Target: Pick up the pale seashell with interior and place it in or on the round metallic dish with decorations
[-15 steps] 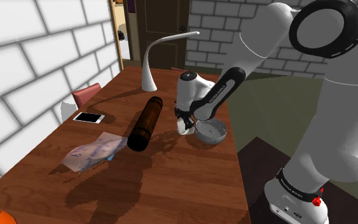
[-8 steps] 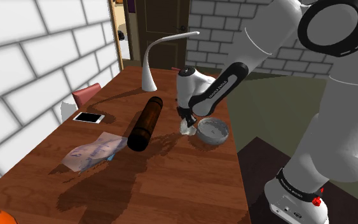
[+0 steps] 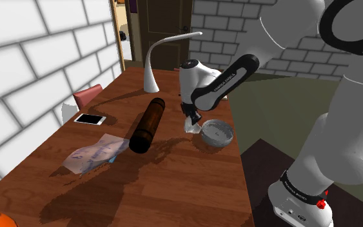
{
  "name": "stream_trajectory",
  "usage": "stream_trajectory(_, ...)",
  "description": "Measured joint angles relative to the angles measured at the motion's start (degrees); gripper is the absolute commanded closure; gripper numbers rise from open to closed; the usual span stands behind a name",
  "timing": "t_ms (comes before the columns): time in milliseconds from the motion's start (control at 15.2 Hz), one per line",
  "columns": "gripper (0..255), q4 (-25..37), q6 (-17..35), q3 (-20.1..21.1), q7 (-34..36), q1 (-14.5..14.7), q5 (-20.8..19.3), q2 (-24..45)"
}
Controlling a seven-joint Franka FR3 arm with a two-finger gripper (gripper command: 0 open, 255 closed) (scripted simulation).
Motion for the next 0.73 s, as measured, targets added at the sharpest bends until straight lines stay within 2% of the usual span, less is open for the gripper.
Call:
stream_trajectory(528, 255, 0.95, -5.45, 0.36, -2.22, 0.06, 1.72, -4.66)
stream_trajectory(726, 255, -2.76, -3.68, -0.91, -3.83, -1.28, 0.87, -7.06)
